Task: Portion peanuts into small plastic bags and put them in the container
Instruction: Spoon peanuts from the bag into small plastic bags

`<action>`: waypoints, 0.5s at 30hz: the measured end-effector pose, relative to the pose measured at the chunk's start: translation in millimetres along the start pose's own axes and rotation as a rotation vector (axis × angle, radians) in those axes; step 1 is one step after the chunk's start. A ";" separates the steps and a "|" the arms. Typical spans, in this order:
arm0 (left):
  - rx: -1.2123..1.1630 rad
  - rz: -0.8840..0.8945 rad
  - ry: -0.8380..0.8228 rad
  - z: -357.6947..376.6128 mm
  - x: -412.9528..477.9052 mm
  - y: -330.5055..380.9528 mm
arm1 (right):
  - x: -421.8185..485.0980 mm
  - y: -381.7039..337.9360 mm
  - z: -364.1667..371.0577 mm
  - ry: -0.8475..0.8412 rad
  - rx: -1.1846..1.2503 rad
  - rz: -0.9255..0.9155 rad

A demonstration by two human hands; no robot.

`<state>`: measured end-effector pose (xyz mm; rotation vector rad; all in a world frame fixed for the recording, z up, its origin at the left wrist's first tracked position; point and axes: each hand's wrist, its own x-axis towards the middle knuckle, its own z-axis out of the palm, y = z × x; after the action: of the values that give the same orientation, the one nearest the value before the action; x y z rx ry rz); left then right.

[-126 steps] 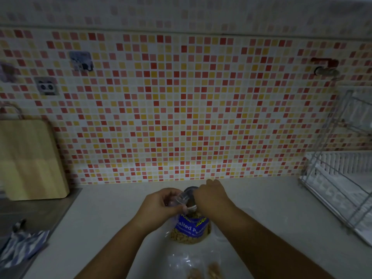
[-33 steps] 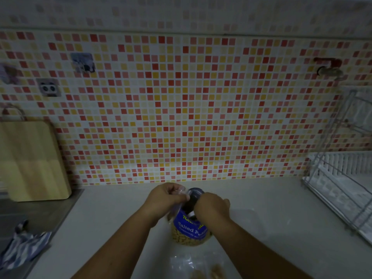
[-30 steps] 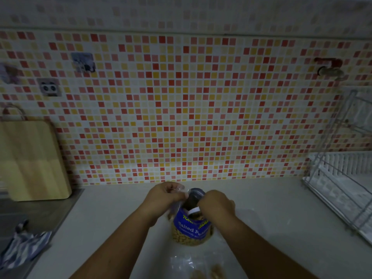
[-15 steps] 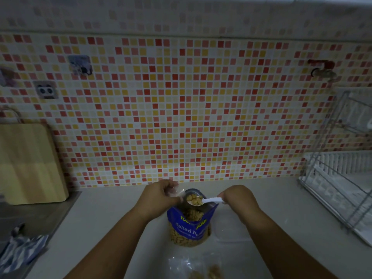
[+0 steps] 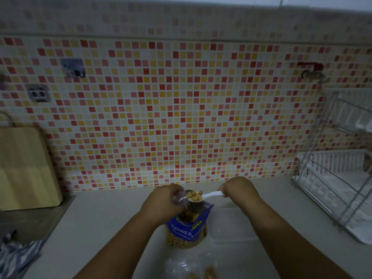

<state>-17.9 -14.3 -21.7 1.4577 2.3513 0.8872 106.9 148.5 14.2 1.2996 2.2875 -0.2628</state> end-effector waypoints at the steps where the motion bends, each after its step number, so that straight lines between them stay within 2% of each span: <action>1: 0.003 0.004 -0.002 1.2 0.7 0.9 | 0.1 -2.3 0.3 0.027 0.032 -0.010; 4: 0.018 0.014 -0.027 6.0 2.7 2.9 | -0.1 -4.6 11.0 0.130 0.190 -0.084; 7: 0.033 0.029 -0.023 11.5 3.7 3.9 | -10.0 -7.2 21.5 0.316 0.449 -0.155; 8: 0.020 0.034 -0.014 13.4 3.8 4.2 | -15.0 -10.1 21.3 0.367 0.456 -0.185; 12: -0.090 0.029 0.055 16.3 2.3 4.4 | -36.0 -30.0 16.7 0.523 0.357 -0.384; 15: -0.276 -0.020 0.139 14.8 1.7 2.0 | -56.2 -30.7 14.4 0.841 0.081 -0.661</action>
<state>-9.9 -6.7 -32.0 1.2976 2.2208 1.2865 109.4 84.4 28.0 0.6855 3.4210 -0.0069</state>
